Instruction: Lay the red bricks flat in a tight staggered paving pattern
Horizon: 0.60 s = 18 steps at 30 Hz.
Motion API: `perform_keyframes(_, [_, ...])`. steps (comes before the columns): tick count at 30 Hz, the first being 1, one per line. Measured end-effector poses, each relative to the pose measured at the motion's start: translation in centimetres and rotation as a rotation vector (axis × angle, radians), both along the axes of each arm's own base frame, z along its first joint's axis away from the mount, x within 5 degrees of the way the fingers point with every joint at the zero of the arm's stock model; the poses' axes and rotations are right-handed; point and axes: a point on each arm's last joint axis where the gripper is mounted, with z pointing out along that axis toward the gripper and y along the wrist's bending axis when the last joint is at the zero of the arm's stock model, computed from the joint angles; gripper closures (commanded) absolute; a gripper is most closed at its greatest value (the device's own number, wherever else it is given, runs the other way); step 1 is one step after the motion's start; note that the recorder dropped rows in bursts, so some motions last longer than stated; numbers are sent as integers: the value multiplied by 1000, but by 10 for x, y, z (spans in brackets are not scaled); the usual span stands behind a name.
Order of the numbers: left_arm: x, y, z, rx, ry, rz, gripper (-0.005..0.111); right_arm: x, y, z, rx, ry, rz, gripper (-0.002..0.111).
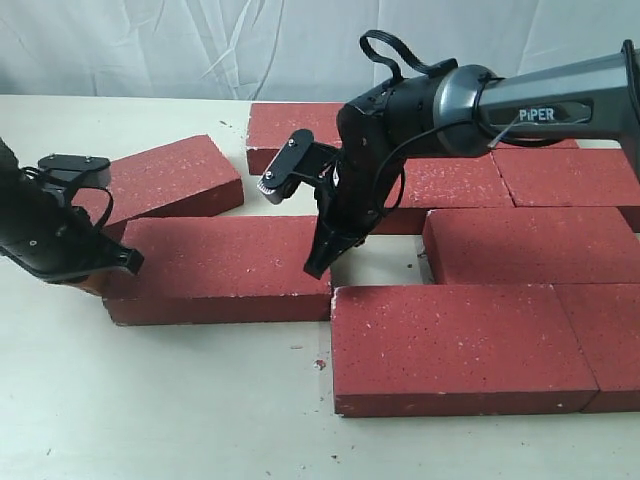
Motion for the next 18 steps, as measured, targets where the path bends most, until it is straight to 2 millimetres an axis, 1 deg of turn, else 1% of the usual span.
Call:
perform_keyframes(3, [2, 1, 0, 20, -23, -25, 107, -1, -3, 5, -24, 1, -5, 109])
perform_keyframes(10, [-5, 4, -1, 90, 35, -175, 107, -2, -11, 17, -103, -30, 1, 109])
perform_keyframes(15, [1, 5, 3, 121, 5, -218, 107, -3, -21, 22, -202, -24, -31, 109])
perform_keyframes(18, [4, 4, 6, 118, -12, -221, 107, -10, -25, 38, -195, 5, -71, 109])
